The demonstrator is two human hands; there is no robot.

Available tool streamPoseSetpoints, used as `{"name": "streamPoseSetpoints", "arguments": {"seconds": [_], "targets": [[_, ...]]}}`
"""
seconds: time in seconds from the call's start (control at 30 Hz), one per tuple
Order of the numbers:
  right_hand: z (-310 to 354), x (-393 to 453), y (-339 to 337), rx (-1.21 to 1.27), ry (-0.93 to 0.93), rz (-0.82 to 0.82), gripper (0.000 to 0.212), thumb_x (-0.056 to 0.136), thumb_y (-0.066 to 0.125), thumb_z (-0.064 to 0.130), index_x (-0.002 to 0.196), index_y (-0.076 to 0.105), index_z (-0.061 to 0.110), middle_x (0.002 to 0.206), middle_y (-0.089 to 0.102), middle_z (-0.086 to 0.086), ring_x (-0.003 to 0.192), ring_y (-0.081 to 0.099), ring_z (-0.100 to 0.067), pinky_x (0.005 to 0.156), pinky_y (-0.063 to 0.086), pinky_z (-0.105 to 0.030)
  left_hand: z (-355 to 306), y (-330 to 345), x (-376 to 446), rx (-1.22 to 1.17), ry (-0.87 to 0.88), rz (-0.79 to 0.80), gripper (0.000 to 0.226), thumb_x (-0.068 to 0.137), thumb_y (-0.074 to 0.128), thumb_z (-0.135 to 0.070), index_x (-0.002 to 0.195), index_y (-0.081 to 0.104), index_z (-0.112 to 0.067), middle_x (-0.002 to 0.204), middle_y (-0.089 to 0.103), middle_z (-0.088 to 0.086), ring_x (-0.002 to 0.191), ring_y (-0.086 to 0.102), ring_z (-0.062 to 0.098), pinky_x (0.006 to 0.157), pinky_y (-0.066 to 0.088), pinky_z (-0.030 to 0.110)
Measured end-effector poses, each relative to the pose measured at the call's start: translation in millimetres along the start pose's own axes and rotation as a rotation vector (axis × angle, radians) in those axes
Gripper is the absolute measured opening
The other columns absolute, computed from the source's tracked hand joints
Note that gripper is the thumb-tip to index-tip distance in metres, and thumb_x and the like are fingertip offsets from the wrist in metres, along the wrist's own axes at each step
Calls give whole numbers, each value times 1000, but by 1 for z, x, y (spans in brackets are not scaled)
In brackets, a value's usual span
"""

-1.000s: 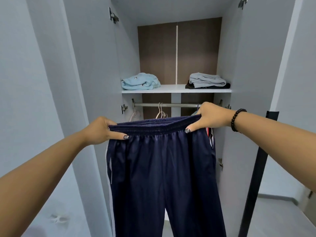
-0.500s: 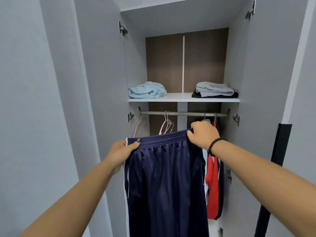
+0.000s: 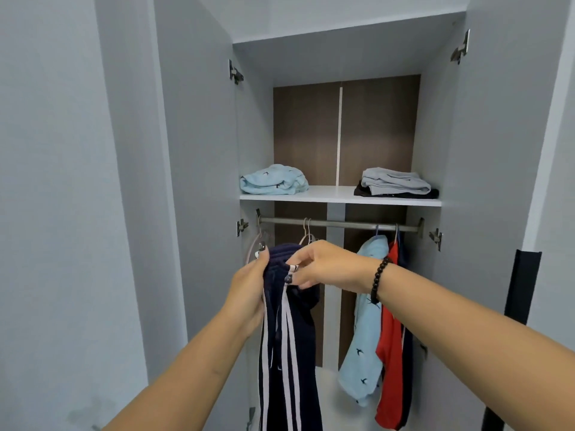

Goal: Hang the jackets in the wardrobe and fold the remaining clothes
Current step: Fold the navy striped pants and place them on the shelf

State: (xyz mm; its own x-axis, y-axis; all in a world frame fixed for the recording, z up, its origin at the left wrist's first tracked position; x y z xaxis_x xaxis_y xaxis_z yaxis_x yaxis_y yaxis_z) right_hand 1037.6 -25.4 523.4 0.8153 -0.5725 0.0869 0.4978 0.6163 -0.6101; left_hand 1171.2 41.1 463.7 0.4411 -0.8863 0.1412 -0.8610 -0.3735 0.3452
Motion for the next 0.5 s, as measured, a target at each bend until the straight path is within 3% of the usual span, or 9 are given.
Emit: {"name": "streamPoseSetpoints", "arguments": {"seconds": [0.13,0.2,0.3,0.4,0.5], "targets": [[19,-6,-8,-329,-216,-203,7,89,66,26,89,70,21,92,61,1,83,56,-8,78,49,-27,-22,-1,-5,116,168,141,36,102,42,-35,111,71,-15,107,73,14,101,70,29,83,56,35],[29,-4,-9,-347,-315,-299,2,87,67,30,87,67,28,103,48,7,102,46,-8,89,37,-21,-27,0,-8,148,230,168,33,101,45,-36,112,71,-19,107,73,12,101,70,27,84,56,33],[40,0,-9,-347,-345,-312,12,86,68,30,78,61,34,115,50,12,118,43,-9,108,31,-36,-34,1,-11,83,219,175,36,101,44,-38,115,70,-17,110,72,16,103,69,29,86,56,36],[44,3,-5,-351,-328,-311,10,84,71,31,77,65,27,107,62,7,107,56,-13,104,37,-47,-35,-5,-12,11,109,162,51,99,36,-47,115,71,-14,110,70,20,102,69,30,86,56,38],[43,3,-2,-286,-326,-346,15,76,78,32,75,68,21,92,67,2,88,61,-13,91,49,-40,-33,-15,-19,-87,49,309,53,94,44,-50,122,66,-11,115,68,19,104,68,28,81,56,33]]}}
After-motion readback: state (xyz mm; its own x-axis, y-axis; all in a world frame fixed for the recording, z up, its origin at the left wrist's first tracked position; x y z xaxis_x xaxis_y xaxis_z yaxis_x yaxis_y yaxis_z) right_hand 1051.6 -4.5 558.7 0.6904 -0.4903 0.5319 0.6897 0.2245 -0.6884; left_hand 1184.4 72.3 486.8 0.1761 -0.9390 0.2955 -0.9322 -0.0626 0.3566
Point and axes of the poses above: each hand's wrist, its own x-axis towards the middle knuckle, its own y-axis out of the palm, z = x × y, the point moved 1 cm from there along x, towards the middle knuckle
